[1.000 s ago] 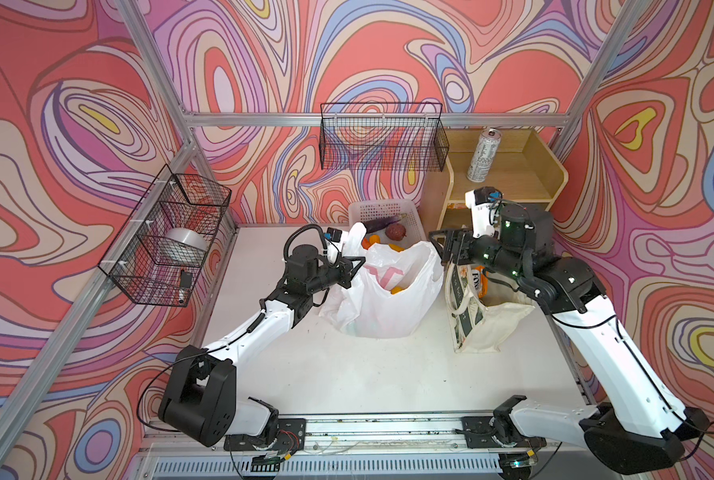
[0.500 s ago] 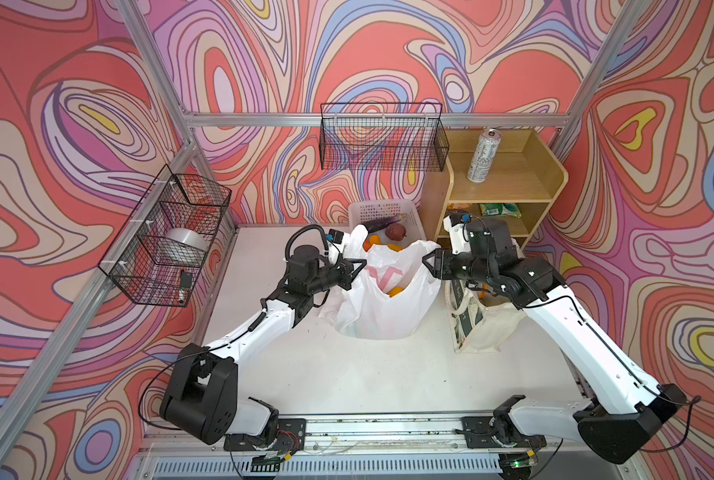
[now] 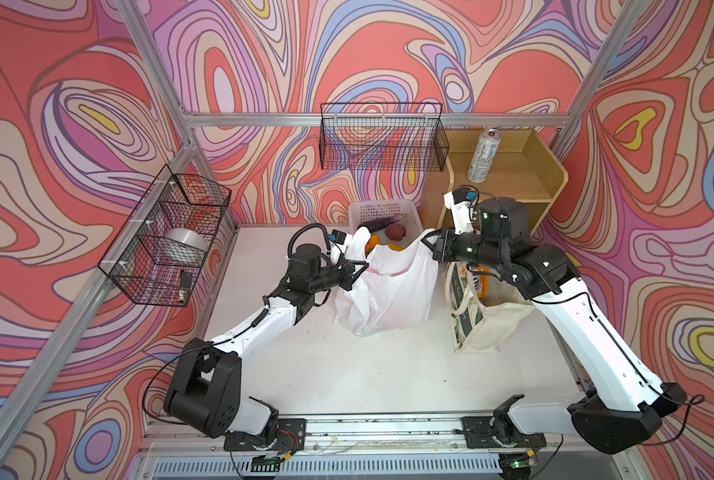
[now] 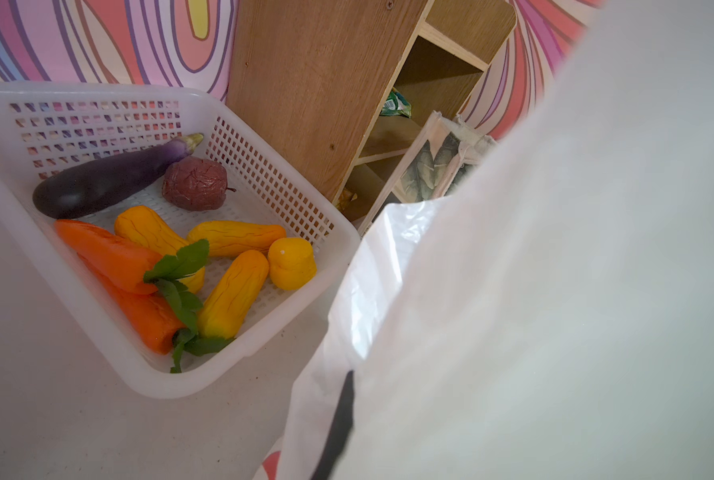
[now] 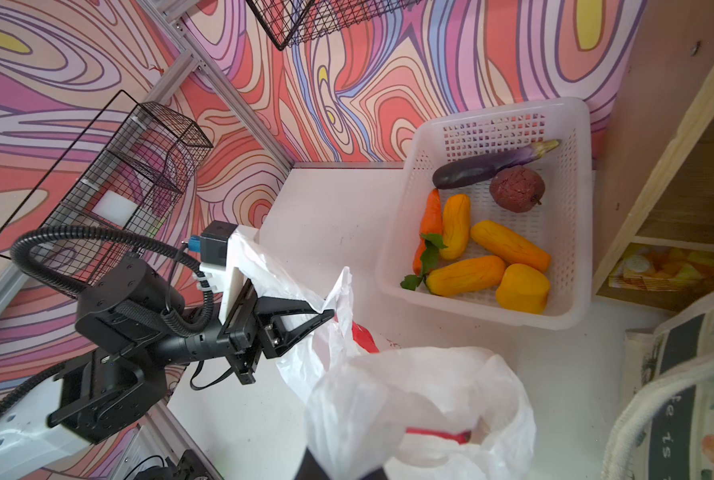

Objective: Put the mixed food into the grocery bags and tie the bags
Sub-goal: 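Release the handles with the right gripper and draw it back toward the tote, then reach the right gripper back to the bag handle held by the left gripper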

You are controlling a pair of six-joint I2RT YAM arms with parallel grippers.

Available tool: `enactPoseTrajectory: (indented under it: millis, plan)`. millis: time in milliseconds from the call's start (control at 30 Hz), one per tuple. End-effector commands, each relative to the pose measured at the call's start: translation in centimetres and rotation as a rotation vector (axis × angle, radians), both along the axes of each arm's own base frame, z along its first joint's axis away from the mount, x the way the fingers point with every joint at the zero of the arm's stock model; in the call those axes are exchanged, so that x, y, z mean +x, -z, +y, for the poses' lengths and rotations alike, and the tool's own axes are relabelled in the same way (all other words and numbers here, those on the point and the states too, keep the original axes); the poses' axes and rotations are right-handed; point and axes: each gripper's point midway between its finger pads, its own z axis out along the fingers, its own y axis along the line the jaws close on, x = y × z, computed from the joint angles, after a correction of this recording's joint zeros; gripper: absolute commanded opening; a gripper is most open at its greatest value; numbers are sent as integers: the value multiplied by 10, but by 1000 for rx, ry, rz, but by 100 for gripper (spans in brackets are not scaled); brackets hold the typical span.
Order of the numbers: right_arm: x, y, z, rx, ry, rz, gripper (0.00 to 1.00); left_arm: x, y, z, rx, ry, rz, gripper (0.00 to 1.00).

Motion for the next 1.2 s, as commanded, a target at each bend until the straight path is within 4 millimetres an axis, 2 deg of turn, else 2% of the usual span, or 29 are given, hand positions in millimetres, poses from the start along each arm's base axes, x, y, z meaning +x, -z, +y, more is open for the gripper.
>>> enactPoseTrajectory:
  millis: [0,100,200,333,433,500,567,667,800,900,1000,1167]
  plan:
    - [-2,-6,11,72,-26,-14,0,3,-7,-6,2,44,-2,0]
    - [1,3,19,72,-17,-3,0,8,-11,-7,-7,40,-7,0]
    - [13,24,21,30,17,21,0,12,-19,-9,-39,36,-15,0]
    - [26,39,29,-3,4,34,1,14,-23,-11,-58,45,-10,0]
    - [32,42,36,-50,-38,30,14,15,-20,-11,-51,41,1,0]
    - [32,38,38,-84,-70,8,27,16,-18,-9,-48,31,5,0]
    - [26,27,37,-120,-115,-31,48,20,-18,-2,-51,15,6,0]
    - [15,10,27,-154,-137,-90,69,27,-22,12,-62,-9,6,0]
    - [2,-4,9,-162,-140,-160,78,37,-22,26,-43,-22,11,0]
    - [1,-8,-8,-165,-102,-201,81,41,-21,30,-23,-10,13,0]
    - [4,-3,-23,-174,-66,-220,83,42,-20,29,-6,5,18,0]
    - [18,27,-44,-211,-38,-214,87,42,-19,29,4,20,19,0]
